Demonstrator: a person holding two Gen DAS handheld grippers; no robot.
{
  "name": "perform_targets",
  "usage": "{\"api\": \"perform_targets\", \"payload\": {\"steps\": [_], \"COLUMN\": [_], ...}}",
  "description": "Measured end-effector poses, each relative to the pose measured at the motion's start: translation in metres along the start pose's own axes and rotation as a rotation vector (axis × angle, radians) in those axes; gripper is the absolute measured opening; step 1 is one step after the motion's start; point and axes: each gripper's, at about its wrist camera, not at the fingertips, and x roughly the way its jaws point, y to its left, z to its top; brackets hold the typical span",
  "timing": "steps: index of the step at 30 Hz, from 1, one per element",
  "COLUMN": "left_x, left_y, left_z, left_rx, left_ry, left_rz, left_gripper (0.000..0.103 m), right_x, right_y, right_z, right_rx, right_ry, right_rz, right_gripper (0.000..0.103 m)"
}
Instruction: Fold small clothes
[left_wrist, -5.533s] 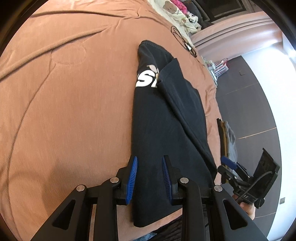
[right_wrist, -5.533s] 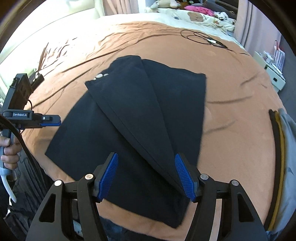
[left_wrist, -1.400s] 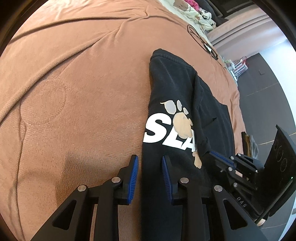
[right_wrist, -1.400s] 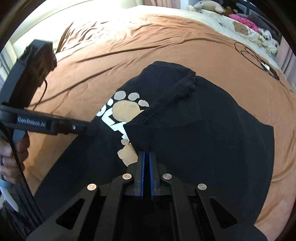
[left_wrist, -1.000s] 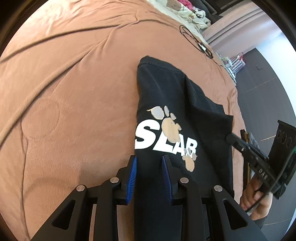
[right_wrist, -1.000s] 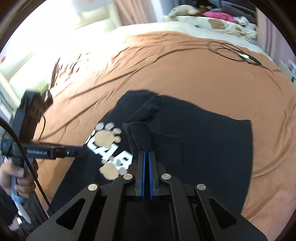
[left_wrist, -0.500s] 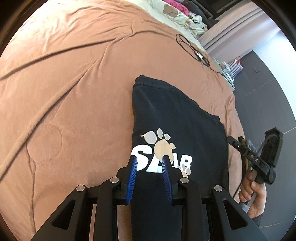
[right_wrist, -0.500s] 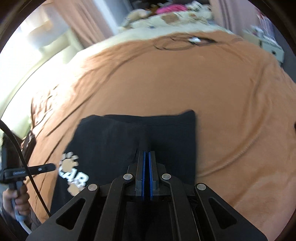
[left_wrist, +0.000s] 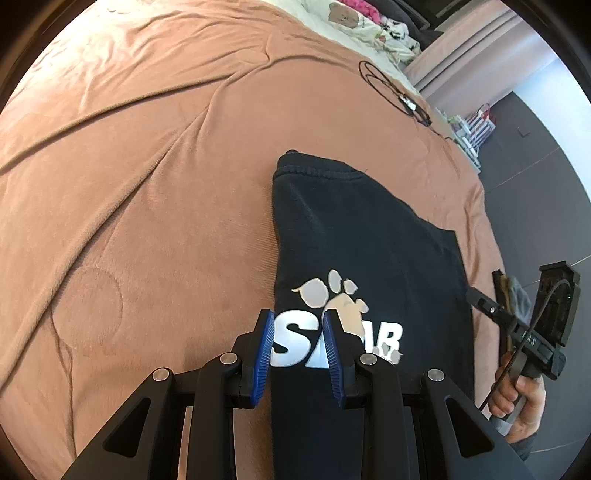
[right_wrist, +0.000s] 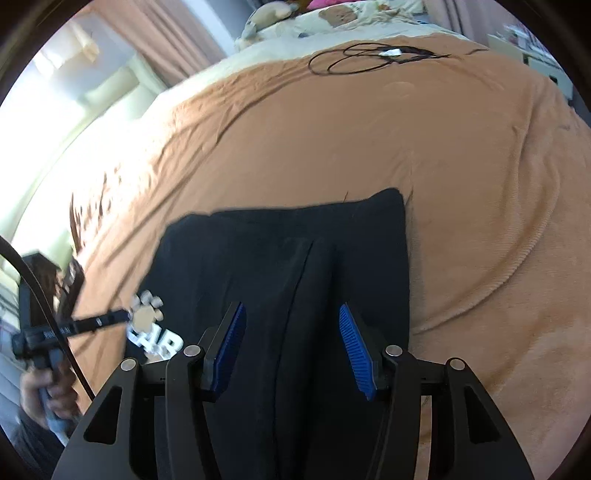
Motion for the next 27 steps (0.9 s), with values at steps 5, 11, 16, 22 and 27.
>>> {"api": "perform_targets", "payload": {"steps": [5, 11, 16, 22, 27], "left_x": [0.006, 0.003, 0.007, 0.025, 0.039], "left_y": [0.001, 0.001, -0.001, 0.005, 0.01], "left_z": [0.007, 0.022, 0.035, 0.044, 0.049], "left_rx": [0.018, 0.029, 0.027, -0.013, -0.024], "left_ry": [0.007, -0.023, -0.026, 0.015, 0.043], "left_rz": [0.037, 0.038, -0.009, -0.047, -0.076], "left_gripper": [0.03, 0.032, 0.054, 0.055, 0.055], "right_x": [0.018, -0.002, -0.008, -0.009, 0.003], "right_y": [0.01, 0.004, -0.032, -0.078, -0.116], "right_z": [0.002, 0.01, 0.014, 0.012, 0.016], "right_rx": [-0.117, -0.122, 0.011, 0.111, 0.203], "right_ry": [0.04, -0.026, 0.003, 0.02, 0.067], "right_rz": [-0.202, -0.297, -0.07, 0.084, 0.191], "right_gripper": [0.046, 0.046, 0.049, 0.068, 0.068]}}
